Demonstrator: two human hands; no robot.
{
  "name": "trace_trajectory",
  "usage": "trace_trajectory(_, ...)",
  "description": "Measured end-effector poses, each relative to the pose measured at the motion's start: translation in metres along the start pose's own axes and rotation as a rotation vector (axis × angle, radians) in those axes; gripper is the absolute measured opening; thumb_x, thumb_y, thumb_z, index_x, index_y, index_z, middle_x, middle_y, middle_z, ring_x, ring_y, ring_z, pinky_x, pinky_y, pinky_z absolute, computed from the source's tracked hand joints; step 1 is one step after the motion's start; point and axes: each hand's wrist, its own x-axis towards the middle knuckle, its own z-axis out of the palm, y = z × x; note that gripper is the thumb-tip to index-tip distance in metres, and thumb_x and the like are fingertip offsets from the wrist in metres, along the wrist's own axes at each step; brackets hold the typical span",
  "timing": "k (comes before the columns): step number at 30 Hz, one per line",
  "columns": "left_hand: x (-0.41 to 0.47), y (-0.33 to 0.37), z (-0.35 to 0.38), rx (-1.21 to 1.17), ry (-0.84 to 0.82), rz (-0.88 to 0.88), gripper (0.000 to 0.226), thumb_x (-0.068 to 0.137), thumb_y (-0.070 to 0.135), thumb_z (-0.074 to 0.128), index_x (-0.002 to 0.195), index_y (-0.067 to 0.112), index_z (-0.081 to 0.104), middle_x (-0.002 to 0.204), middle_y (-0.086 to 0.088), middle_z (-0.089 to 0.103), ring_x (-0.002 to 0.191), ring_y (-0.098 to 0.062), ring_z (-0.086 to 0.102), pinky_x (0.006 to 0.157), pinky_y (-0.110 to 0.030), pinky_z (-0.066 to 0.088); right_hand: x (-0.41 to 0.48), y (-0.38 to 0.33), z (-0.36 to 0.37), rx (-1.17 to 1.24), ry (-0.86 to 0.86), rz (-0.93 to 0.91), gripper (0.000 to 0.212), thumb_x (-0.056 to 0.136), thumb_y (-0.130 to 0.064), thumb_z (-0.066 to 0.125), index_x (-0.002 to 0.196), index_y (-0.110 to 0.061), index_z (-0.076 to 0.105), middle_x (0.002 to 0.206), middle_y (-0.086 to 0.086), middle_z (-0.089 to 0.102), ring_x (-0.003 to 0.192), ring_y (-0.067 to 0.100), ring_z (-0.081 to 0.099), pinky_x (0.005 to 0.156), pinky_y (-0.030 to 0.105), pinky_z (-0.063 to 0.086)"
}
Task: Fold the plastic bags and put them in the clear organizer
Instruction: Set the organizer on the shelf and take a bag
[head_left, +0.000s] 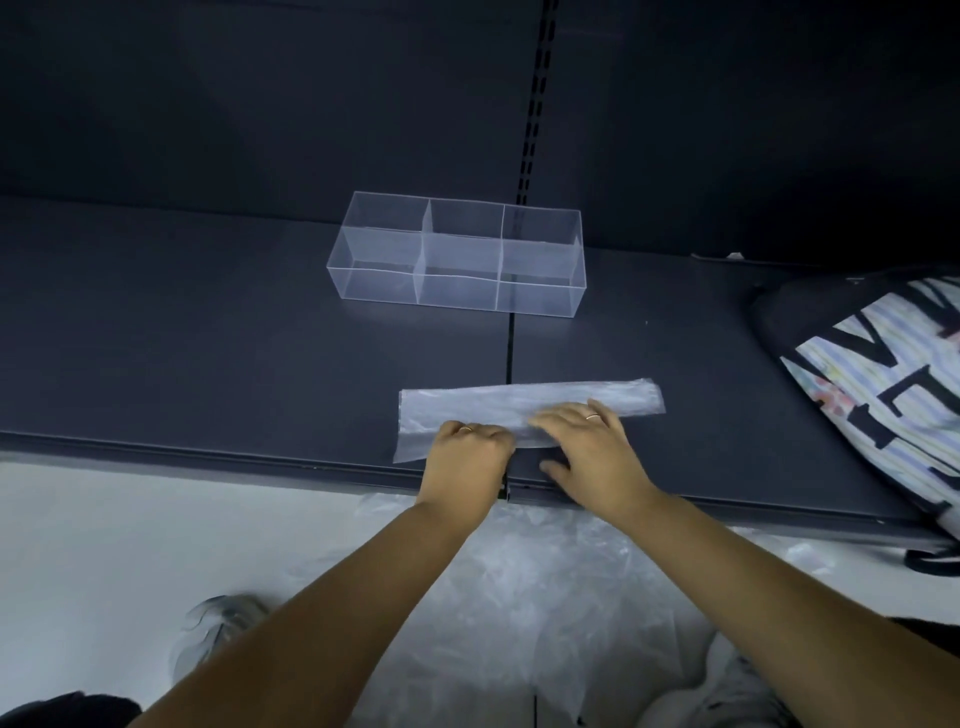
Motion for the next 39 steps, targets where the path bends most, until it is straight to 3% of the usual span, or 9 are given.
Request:
trace_trajectory(3, -0.004, -0.019, -0.005, -0.195, 0.034, -0.108, 0.016, 0.091, 0.013, 0.056, 0.091, 0.016, 0.072, 0.091, -0.002, 0.072, 0.085, -0.024, 0.066, 0.082, -0.027, 0.043, 0.007, 0.012, 0.000, 0.435, 0.141, 0.215, 0.010, 0.088, -0.011, 0.065, 0.094, -0.011, 0.074, 0.103, -0.001, 0.072, 0.099, 0.015, 0.063, 0.092, 0.020, 0.044)
trace_trajectory(8, -0.005, -0.084, -0.025, -0.885, -0.006, -0.535, 0.012, 0.086, 0.014, 0.070, 0.088, 0.004, 0.076, 0.089, -0.003, 0.073, 0.082, -0.010, 0.063, 0.071, -0.008, 0.041, 0.023, 0.027, -0.011, 0.862, 0.087, 0.560, 0.016, 0.090, -0.018, 0.065, 0.077, -0.010, 0.068, 0.076, -0.003, 0.066, 0.072, 0.007, 0.057, 0.072, 0.017, 0.043)
trace_trajectory(12, -0.002, -0.106, -0.025, -1.101, 0.003, -0.787, 0.018, 0.089, 0.016, 0.067, 0.072, 0.015, 0.070, 0.070, -0.003, 0.069, 0.067, -0.012, 0.062, 0.072, -0.026, 0.047, 0.035, 0.031, -0.007, 0.828, 0.094, 0.678, 0.032, 0.088, -0.018, 0.066, 0.057, -0.015, 0.057, 0.054, -0.009, 0.053, 0.057, 0.008, 0.048, 0.064, 0.017, 0.039)
trace_trajectory(18, 0.002, -0.068, -0.018, -0.371, 0.445, -0.508, 0.021, 0.085, -0.003, 0.057, 0.099, 0.004, 0.070, 0.100, -0.019, 0.066, 0.091, -0.039, 0.059, 0.083, -0.042, 0.046, 0.048, 0.029, -0.002, 0.712, 0.115, 0.749, 0.018, 0.086, -0.020, 0.067, 0.071, -0.010, 0.063, 0.080, 0.006, 0.063, 0.082, 0.020, 0.058, 0.076, 0.024, 0.039)
trace_trajectory(21, 0.001, -0.024, 0.003, -0.261, 0.159, -0.076, 0.043, 0.099, 0.023, 0.046, 0.139, 0.009, 0.047, 0.148, -0.013, 0.042, 0.136, -0.034, 0.038, 0.115, -0.043, 0.023, 0.050, 0.026, -0.002, 0.659, 0.093, 0.758, 0.021, 0.088, -0.020, 0.065, 0.079, -0.001, 0.067, 0.082, 0.012, 0.065, 0.083, 0.025, 0.060, 0.071, 0.025, 0.039)
trace_trajectory(24, -0.005, -0.010, 0.028, -0.066, -0.128, -0.132, 0.069, 0.097, 0.058, 0.009, 0.151, 0.020, -0.010, 0.158, -0.001, -0.017, 0.147, -0.025, -0.015, 0.119, -0.043, -0.009, 0.050, 0.017, -0.005, 0.479, 0.155, 0.783, 0.017, 0.090, -0.015, 0.060, 0.102, -0.005, 0.067, 0.104, 0.013, 0.067, 0.099, 0.030, 0.061, 0.076, 0.027, 0.042)
trace_trajectory(27, -0.009, -0.011, 0.041, 0.013, -0.150, -0.168, 0.072, 0.085, 0.063, -0.013, 0.140, 0.022, -0.032, 0.153, -0.001, -0.031, 0.142, -0.025, -0.027, 0.117, -0.047, -0.014, 0.042, -0.008, -0.003, 0.217, 0.459, 0.471, 0.037, 0.086, -0.004, 0.056, 0.122, -0.009, 0.059, 0.124, 0.015, 0.055, 0.112, 0.033, 0.053, 0.095, 0.039, 0.041)
trace_trajectory(31, -0.008, -0.012, 0.043, 0.026, -0.170, -0.161, 0.071, 0.079, 0.060, -0.022, 0.136, 0.021, -0.039, 0.153, -0.001, -0.033, 0.138, -0.025, -0.033, 0.114, -0.050, -0.018, 0.029, -0.029, 0.029, 0.139, -0.008, 0.034, 0.052, 0.102, -0.030, 0.034, 0.152, -0.018, 0.022, 0.161, 0.000, 0.015, 0.148, 0.015, 0.007, 0.119, 0.032, 0.000)
trace_trajectory(39, -0.008, -0.013, 0.041, 0.005, -0.121, -0.165, 0.079, 0.079, 0.066, -0.020, 0.146, 0.025, -0.021, 0.156, 0.002, -0.021, 0.143, -0.025, -0.023, 0.114, -0.053, -0.014, -0.002, 0.084, 0.013, -0.128, -0.034, 0.300, 0.062, 0.102, -0.044, 0.027, 0.154, -0.019, 0.004, 0.162, -0.003, -0.002, 0.148, 0.012, -0.005, 0.116, 0.031, -0.011)
